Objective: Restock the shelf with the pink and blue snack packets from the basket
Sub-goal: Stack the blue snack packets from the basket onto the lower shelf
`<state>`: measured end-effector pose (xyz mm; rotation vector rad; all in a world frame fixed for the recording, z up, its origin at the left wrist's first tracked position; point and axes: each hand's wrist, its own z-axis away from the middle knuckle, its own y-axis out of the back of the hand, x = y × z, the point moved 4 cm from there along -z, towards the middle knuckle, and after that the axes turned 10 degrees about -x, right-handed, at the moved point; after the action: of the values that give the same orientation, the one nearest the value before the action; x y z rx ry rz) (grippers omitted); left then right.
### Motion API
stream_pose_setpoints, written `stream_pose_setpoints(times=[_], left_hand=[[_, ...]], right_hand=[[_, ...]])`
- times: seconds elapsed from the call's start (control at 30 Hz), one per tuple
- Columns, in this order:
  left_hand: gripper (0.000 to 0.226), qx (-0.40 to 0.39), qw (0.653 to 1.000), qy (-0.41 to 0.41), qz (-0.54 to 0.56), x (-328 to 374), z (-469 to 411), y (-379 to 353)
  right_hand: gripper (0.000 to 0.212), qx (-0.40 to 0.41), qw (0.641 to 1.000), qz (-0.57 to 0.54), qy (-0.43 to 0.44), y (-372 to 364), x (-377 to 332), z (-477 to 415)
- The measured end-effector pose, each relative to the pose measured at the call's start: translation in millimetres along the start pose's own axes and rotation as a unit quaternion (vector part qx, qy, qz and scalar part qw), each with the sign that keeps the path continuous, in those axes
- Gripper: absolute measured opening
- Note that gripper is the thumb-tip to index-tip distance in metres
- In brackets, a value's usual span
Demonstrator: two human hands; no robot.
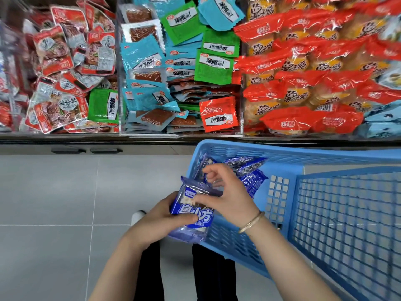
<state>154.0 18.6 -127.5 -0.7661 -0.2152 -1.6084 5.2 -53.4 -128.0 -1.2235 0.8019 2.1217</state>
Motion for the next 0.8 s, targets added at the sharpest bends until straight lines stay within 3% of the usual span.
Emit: stream_pose_setpoints(times=[0.1,0.2,0.3,0.33,0.43,0.5,0.67,0.8], left_hand=[[0.035,0.059,0.997,-0.025,0.03,-6.8,0.5,5.6],[0.031,0.104,0.991,-0.033,0.074,-16.1,-2.3,9.9],[0.035,0.11,0.987,-0.042,0.107,-23.7,-5.8,11.6],[0.039,0.108,0.987,-0.045,0.11,-26.0,-6.8,12.1],[0.048,0.103,0.987,-0.046,0.115,-33.6,-9.4,13.0],[0.045,0.107,0.986,-0.046,0.122,-37.2,-9.6,13.5],[0.059,0.143,0.983,-0.032,0.111,-35.6,-5.4,10.0],[0.05,0.164,0.979,-0.023,0.116,-26.1,13.1,-3.0]], right_hand=[[0.009,0.093,0.98,-0.129,-0.122,5.7,56.1,8.0],[0.017,0.214,0.893,-0.172,-0.358,19.1,142.4,25.0],[0.027,0.265,0.823,-0.18,-0.469,28.1,195.1,24.5],[0.031,0.27,0.811,-0.171,-0.489,29.5,206.0,17.8],[0.077,0.29,0.779,-0.153,-0.535,29.3,223.8,-4.7],[0.086,0.288,0.767,-0.151,-0.554,25.7,229.0,-11.2],[0.056,0.323,0.734,-0.3,-0.516,21.1,222.5,4.0],[0.044,0.304,0.737,-0.363,-0.483,32.1,192.6,43.7]])
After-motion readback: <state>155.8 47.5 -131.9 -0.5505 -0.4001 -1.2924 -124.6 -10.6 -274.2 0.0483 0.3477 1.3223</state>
